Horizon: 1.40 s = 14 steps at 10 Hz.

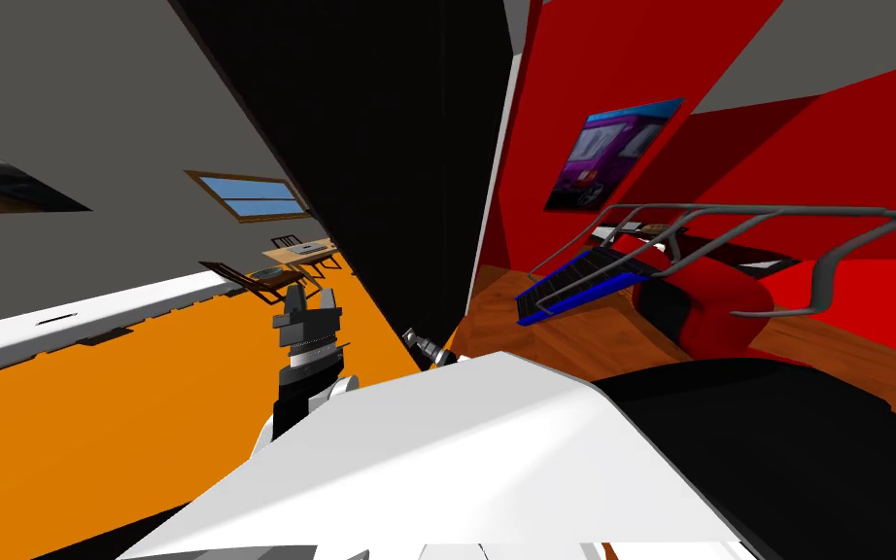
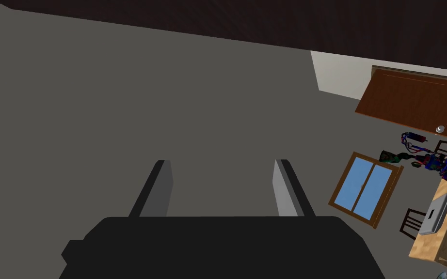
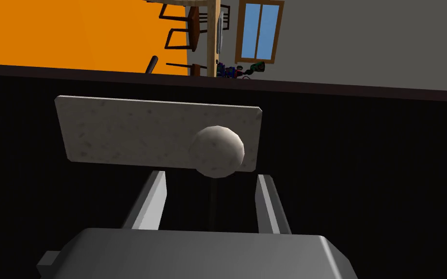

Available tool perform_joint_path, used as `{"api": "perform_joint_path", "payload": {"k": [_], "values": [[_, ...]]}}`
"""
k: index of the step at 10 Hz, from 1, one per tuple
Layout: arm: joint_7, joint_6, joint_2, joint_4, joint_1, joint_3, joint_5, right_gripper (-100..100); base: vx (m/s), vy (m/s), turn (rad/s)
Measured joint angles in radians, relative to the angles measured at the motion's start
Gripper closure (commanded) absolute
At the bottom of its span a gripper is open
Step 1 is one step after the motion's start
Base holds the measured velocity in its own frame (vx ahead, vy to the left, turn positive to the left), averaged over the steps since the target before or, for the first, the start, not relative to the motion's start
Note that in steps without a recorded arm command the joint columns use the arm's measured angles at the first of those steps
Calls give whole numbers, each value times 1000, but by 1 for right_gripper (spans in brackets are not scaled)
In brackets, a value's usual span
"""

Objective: Push the door open

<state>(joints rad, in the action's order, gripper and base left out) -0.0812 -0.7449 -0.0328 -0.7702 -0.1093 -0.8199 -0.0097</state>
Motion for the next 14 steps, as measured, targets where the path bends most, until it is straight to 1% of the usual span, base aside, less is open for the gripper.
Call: {"api": "perform_joint_path", "payload": {"k": [4, 5, 6, 7, 8, 10, 12, 14], "values": [[0, 0, -1, 0, 1, 0, 0, 100, -8, -12, 0], [0, 0, -1, 0, 1, 0, 0, -100, -131, -37, -206], [5, -10, -11, 5, 8, 12, -4, -100, -219, -48, -138], [10, -16, -13, 12, 8, 23, -8, -100, -204, -40, -77], [14, -10, -14, -4, 16, 32, -12, -100, -85, -17, -13], [16, -8, -17, 0, 14, 37, -12, -100, 83, 113, 33], [17, -5, -22, 1, 11, 42, -12, -100, 157, 174, 20], [20, 0, -12, 7, 3, 50, -13, -100, 187, 167, 27]]}}
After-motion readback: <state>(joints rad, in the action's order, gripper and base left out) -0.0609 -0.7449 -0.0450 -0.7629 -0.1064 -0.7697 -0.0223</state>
